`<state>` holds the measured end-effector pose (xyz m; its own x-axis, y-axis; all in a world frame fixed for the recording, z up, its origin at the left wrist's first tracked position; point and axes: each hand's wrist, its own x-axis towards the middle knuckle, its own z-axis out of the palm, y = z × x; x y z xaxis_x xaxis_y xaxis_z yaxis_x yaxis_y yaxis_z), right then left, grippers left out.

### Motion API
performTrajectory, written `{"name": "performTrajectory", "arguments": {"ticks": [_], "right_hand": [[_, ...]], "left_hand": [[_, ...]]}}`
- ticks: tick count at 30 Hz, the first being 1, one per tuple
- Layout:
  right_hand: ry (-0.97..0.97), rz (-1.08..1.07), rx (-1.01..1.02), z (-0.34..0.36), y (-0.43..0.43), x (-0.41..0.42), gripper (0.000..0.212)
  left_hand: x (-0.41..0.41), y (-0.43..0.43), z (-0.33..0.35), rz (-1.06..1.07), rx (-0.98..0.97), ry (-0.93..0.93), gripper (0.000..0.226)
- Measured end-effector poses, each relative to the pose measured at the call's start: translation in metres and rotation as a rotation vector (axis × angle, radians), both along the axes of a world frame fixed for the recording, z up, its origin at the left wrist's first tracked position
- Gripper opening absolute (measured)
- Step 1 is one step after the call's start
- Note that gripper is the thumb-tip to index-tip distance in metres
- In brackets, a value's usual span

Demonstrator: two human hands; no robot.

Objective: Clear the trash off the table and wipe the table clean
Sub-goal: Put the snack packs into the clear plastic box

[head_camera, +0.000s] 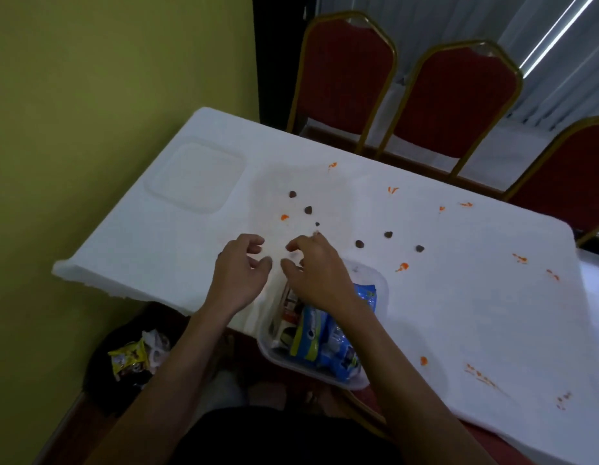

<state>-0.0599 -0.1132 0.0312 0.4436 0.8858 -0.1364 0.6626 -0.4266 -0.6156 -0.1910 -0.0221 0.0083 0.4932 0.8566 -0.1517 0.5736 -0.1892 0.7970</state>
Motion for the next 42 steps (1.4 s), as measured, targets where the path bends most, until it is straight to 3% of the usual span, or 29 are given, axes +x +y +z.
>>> {"name": "performTrajectory", "arguments": {"ticks": [9,14,19,24,29,33,38,42], "right_hand": [[0.107,-0.010,-0.106,-0.012,0.125,-0.036,0.036],[0.168,-0.118,-0.092,-0.015,0.171,-0.053,0.036],[0.209,-0.244,-0.097,-0.015,0.180,-0.058,0.035],[0.262,-0.394,-0.105,-0.010,0.166,-0.059,0.034],[0.329,-0.510,-0.125,-0.013,0.153,-0.062,0.030],[0.371,-0.508,-0.132,-0.015,0.155,-0.070,0.029],[0.430,-0.481,-0.097,-0.015,0.163,-0.080,0.026],[0.477,-0.403,-0.076,-0.011,0.172,-0.088,0.025]], "left_hand": [[-0.026,0.129,-0.023,-0.001,-0.042,0.056,0.033],[-0.028,0.197,-0.046,-0.008,0.003,0.131,0.036],[-0.005,0.239,-0.065,-0.133,0.113,0.143,0.038],[0.012,0.254,-0.099,-0.291,0.056,0.349,0.051],[0.013,0.261,-0.113,-0.350,0.216,0.425,0.025],[0.017,0.258,-0.090,-0.255,0.274,0.300,0.018],[-0.008,0.257,-0.031,0.034,0.306,-0.033,0.018],[-0.037,0.245,0.007,0.223,0.105,-0.307,0.020]]}}
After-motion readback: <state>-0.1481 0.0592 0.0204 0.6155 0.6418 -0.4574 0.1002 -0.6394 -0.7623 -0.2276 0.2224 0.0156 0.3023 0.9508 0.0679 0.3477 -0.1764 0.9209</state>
